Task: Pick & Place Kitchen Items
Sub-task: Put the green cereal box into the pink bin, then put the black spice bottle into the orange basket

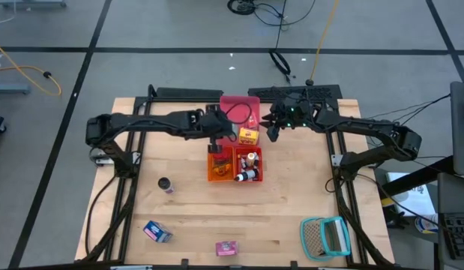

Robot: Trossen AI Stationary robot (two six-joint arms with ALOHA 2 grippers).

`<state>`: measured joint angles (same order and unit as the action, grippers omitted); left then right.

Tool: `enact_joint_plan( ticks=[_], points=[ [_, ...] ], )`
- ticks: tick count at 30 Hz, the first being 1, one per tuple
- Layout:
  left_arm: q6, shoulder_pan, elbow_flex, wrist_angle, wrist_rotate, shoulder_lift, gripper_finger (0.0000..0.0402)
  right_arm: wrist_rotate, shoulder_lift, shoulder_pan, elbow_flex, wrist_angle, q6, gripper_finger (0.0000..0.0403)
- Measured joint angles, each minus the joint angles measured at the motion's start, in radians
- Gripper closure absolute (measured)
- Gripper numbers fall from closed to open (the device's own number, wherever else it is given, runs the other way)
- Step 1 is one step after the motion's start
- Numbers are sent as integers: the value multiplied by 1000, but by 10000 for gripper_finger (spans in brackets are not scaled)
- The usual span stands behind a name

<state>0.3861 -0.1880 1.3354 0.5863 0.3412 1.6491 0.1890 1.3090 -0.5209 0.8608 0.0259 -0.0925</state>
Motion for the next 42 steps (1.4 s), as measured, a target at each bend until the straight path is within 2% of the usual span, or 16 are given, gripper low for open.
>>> enact_joint_plan(
  ticks=[15, 31, 36, 42],
  points=[
    [-78, 22, 0, 10, -28, 64, 372, 0, 0, 0, -8, -55, 3, 271],
    [-107, 38, 0, -13, -26, 69, 230, 0, 0, 0, -8, -60, 1, 271],
    [-95, 38, 0, -15, -23, 69, 208, 0, 0, 0, -8, -60, 0, 271],
    [-91, 51, 0, 51, 34, 43, 204, 0, 0, 0, -8, -59, 0, 271]
  ],
)
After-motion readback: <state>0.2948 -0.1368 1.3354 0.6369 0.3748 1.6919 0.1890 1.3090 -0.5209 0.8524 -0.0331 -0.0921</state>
